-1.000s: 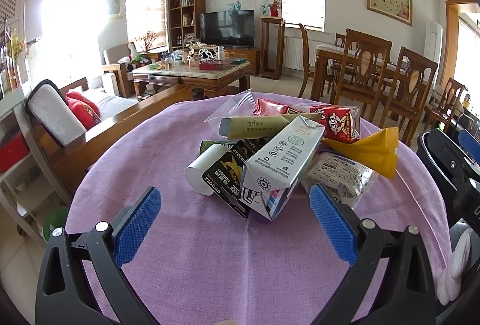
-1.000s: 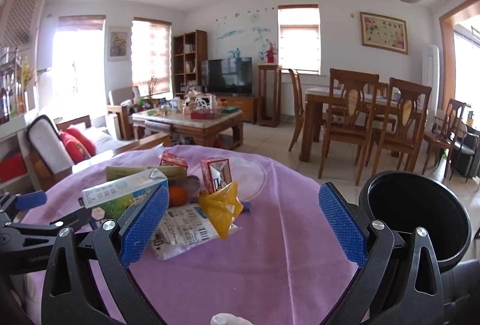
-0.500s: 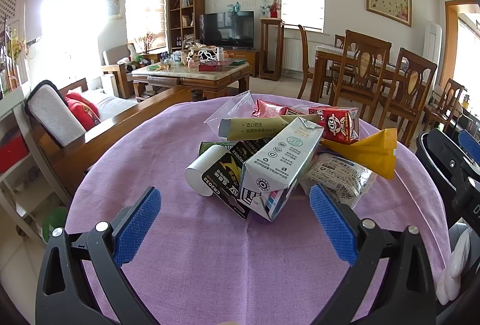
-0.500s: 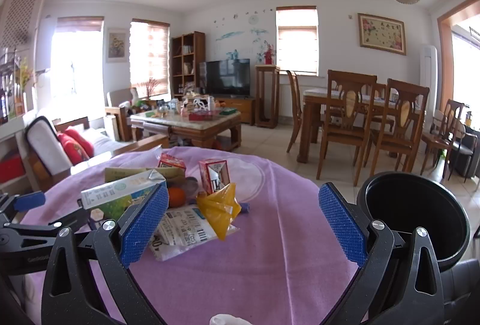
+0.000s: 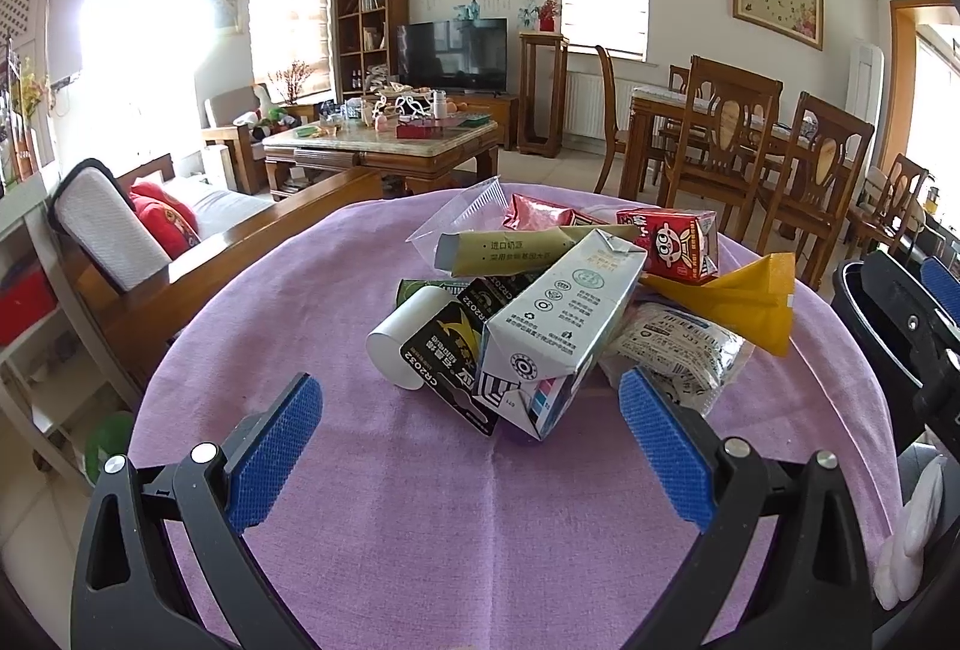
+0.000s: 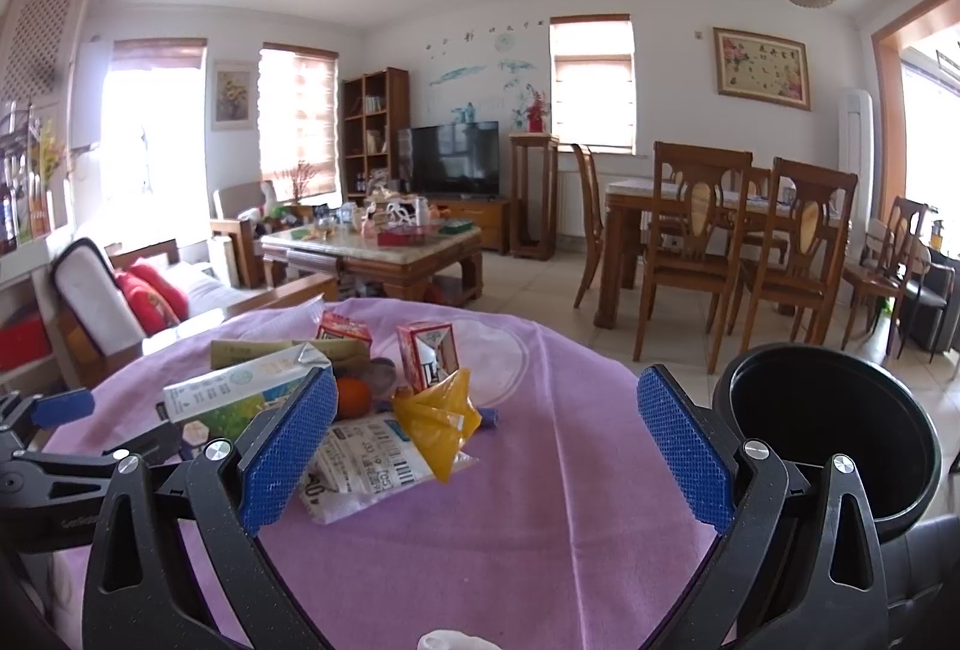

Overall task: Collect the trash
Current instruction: 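Grasp the white milk carton with the left tool while the right tool grasps the yellow snack bag, then carry both items over the black bin and open both tools to drop them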

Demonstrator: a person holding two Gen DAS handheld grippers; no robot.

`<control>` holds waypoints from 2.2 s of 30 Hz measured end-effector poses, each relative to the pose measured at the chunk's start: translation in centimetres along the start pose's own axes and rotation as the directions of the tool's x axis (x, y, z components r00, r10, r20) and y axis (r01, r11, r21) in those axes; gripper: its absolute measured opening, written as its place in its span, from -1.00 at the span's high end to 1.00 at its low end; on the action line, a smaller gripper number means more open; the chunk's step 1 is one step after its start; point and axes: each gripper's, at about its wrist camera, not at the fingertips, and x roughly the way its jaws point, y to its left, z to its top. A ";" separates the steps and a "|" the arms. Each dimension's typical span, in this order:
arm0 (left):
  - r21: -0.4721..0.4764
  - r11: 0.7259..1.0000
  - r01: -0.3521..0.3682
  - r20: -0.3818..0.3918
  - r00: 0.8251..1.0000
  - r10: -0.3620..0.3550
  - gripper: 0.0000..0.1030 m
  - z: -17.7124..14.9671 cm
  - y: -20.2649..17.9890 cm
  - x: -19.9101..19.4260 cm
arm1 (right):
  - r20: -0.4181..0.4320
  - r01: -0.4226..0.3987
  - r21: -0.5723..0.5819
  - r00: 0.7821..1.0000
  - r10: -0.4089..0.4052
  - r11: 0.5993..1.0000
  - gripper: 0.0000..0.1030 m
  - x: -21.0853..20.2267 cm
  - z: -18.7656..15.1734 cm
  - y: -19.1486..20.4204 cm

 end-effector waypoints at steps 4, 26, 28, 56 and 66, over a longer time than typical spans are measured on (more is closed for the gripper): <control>-0.020 1.000 0.020 -0.018 1.000 -0.021 -0.90 0.0 0.5 0.4 | -0.004 -0.010 0.011 1.000 0.010 1.000 -0.92 -0.1 0.1 -0.2; 0.083 0.962 0.261 -0.192 0.951 -0.242 0.14 2.0 -0.2 7.4 | -0.473 -0.371 0.127 0.792 0.385 0.920 0.45 12.6 0.3 -1.8; 0.066 0.956 0.284 -0.183 0.946 -0.269 0.20 1.9 0.1 7.1 | -0.460 -0.388 0.172 0.781 0.422 0.905 0.50 12.5 -0.2 -1.8; 0.088 0.798 0.596 -0.149 0.800 -0.581 0.21 4.9 -16.7 1.0 | -0.113 -0.184 0.368 0.964 0.240 0.911 0.73 -4.9 2.1 -24.8; 0.100 0.712 0.695 -0.408 0.681 -0.608 0.21 3.2 -34.8 9.2 | -0.216 0.050 0.507 0.974 0.071 0.861 0.73 -4.6 -4.7 -35.9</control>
